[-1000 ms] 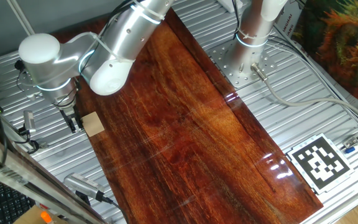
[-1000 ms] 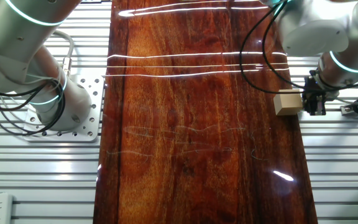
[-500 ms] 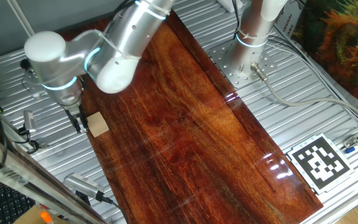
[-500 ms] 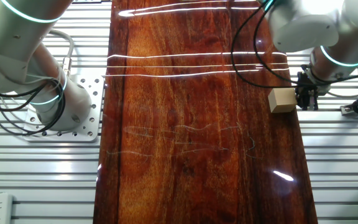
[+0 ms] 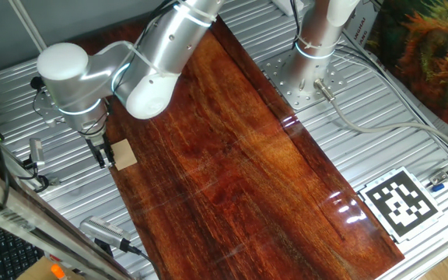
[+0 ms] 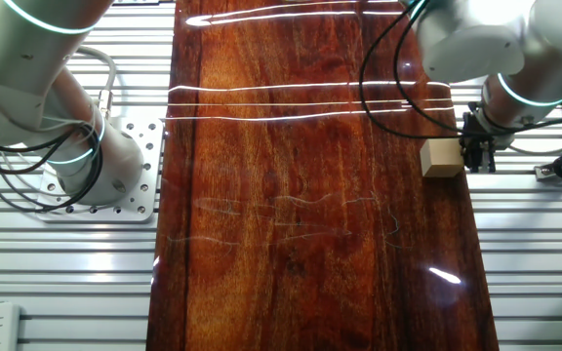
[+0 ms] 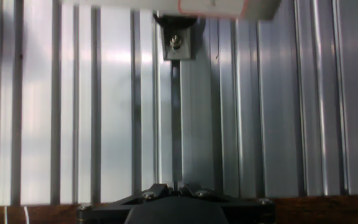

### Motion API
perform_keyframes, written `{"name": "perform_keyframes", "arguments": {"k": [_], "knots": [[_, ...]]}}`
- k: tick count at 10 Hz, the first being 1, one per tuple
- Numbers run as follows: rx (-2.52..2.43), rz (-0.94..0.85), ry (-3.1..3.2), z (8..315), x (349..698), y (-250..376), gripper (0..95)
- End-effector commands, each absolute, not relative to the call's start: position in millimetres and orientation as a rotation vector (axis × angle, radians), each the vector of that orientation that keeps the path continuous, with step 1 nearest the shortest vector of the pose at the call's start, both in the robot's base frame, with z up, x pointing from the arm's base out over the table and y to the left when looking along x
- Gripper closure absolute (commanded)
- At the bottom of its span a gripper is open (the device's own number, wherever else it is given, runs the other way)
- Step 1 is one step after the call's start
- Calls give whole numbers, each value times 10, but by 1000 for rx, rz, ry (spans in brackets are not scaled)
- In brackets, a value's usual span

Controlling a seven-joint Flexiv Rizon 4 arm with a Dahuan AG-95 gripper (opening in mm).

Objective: Use the gripper to push the small block from left to right

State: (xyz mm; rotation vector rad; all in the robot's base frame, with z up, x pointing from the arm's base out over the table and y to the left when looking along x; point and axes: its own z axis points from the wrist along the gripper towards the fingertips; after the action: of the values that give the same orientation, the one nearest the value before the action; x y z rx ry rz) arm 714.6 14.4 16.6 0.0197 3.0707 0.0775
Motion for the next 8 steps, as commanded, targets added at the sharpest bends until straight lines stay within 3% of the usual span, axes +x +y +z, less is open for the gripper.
{"name": "perform_keyframes", "arguments": {"k": [1, 8], "knots": [[16, 81, 3071, 193, 7085, 121, 950], [-13, 86, 3074, 160, 6735, 4, 950]]}}
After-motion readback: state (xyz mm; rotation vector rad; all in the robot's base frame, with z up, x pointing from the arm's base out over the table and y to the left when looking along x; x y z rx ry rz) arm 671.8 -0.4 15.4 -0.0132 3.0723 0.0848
